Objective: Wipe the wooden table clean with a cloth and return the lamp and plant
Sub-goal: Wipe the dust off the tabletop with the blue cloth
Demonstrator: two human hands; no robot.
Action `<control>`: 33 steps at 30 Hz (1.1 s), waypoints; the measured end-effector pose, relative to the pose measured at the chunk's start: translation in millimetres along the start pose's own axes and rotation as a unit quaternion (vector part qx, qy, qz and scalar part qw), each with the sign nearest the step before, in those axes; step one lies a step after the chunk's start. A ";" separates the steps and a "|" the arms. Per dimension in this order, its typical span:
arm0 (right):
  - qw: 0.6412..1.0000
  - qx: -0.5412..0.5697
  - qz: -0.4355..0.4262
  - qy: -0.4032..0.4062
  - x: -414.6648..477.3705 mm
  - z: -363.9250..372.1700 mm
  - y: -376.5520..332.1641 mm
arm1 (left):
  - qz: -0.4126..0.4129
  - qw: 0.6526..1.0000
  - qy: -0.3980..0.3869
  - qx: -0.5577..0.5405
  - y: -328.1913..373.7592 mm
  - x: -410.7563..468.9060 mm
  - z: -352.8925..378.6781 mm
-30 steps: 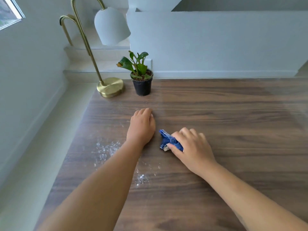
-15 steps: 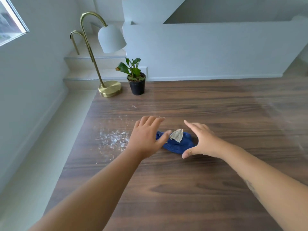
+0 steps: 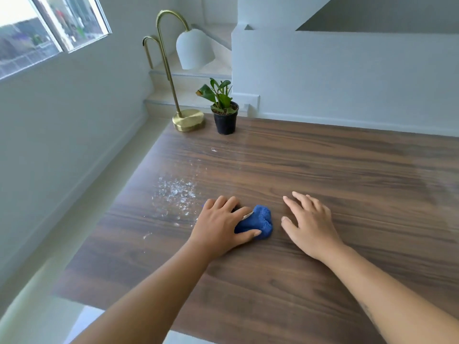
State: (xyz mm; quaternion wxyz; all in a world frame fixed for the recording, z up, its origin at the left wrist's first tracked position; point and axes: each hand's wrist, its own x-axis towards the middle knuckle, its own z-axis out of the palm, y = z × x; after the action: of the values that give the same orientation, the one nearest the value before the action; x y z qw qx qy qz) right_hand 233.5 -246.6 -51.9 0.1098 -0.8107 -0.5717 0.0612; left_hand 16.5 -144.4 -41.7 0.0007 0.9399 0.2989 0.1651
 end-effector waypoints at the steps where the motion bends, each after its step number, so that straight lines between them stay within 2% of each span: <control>1: 1.000 0.021 0.002 0.021 5.4 -0.2 -8.7 | -0.006 1.000 0.002 -0.006 -2.4 -12.8 -2.9; 5: 0.998 0.059 -0.009 0.034 30.1 12.6 -58.4 | -0.017 1.000 -0.010 -0.007 -16.0 -69.0 -25.4; 10: 0.999 0.005 0.018 0.029 41.2 33.9 -86.9 | 0.032 0.999 -0.025 0.025 -34.9 -122.6 -58.6; 13: 0.998 -0.007 0.056 0.037 42.7 37.3 -82.7 | -0.022 0.999 -0.018 -0.019 -23.0 -133.0 -53.8; 16: 0.992 0.011 0.098 0.073 41.6 36.0 -80.7 | -0.064 0.998 -0.014 -0.018 -14.8 -113.7 -42.6; 20: 0.989 -0.025 0.101 0.109 51.3 24.6 -70.6 | -0.027 0.999 0.019 0.034 -24.8 -86.4 -26.8; 24: 0.983 -0.039 0.130 0.127 55.6 23.3 -59.6 | -0.026 0.998 0.034 0.037 -41.1 -62.1 -8.3; 33: 0.979 -0.067 0.137 0.136 56.7 30.2 -60.3 | -0.054 0.996 -0.018 0.068 -87.1 69.0 28.9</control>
State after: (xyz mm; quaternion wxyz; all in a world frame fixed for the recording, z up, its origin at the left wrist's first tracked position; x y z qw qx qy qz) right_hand 190.8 -170.6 -64.7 0.1225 -0.8876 -0.4379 -0.0735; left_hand 29.5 -31.3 -56.4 -0.0491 0.9229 0.3601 0.1271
